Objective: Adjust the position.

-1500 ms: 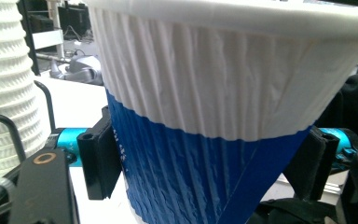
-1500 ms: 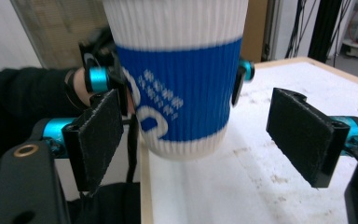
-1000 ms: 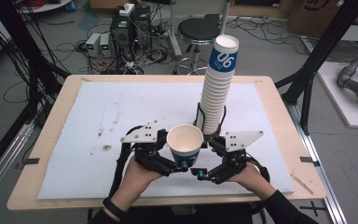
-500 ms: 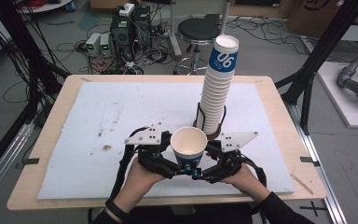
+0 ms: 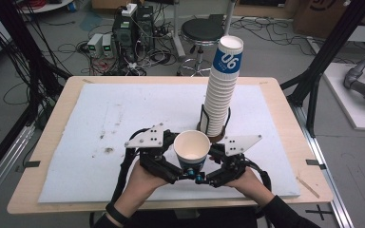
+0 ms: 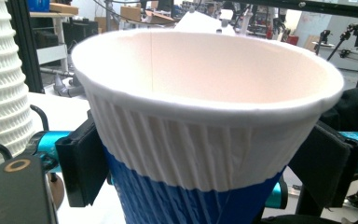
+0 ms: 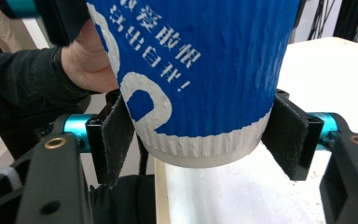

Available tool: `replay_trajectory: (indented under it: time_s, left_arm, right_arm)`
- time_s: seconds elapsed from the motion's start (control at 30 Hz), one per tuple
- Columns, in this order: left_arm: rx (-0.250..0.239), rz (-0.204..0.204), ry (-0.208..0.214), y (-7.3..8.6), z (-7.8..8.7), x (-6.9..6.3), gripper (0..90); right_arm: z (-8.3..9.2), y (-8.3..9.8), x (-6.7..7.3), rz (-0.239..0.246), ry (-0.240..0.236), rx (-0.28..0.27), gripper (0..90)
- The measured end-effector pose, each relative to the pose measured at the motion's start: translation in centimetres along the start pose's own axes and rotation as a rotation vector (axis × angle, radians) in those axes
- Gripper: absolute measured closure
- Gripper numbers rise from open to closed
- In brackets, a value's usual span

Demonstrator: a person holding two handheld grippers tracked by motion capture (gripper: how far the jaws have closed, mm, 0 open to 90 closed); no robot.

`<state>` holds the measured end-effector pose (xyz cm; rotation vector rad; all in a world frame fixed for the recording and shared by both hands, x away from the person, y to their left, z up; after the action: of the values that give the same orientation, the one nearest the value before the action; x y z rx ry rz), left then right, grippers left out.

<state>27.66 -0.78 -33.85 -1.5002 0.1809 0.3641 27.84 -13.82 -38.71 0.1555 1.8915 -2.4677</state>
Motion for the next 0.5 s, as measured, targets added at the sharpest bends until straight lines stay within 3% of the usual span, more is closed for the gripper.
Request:
replay_trajectory:
  time_s: [0.4, 0.5]
  left_arm:
    - [-0.007, -0.010, 0.007, -0.09, 0.11, -0.10, 21.6]
    - [-0.003, -0.012, 0.009, -0.03, 0.06, -0.11, 22.2]
  right_arm:
    - [-0.20, 0.10, 0.17, 0.007, -0.003, 0.011, 29.9]
    - [-0.20, -0.04, 0.24, 0.016, -0.002, 0.009, 25.4]
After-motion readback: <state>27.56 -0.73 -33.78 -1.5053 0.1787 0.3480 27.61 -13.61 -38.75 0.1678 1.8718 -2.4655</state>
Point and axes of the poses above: each handheld gripper's, and its own axes: z roughly backward along the jaws, y roughly out of its underside, x roughly to its left, the point moved 6 cm from there along -z, roughly forward along the jaws, and after that the axes turned 14 degrees about z, right-handed, at the moved point
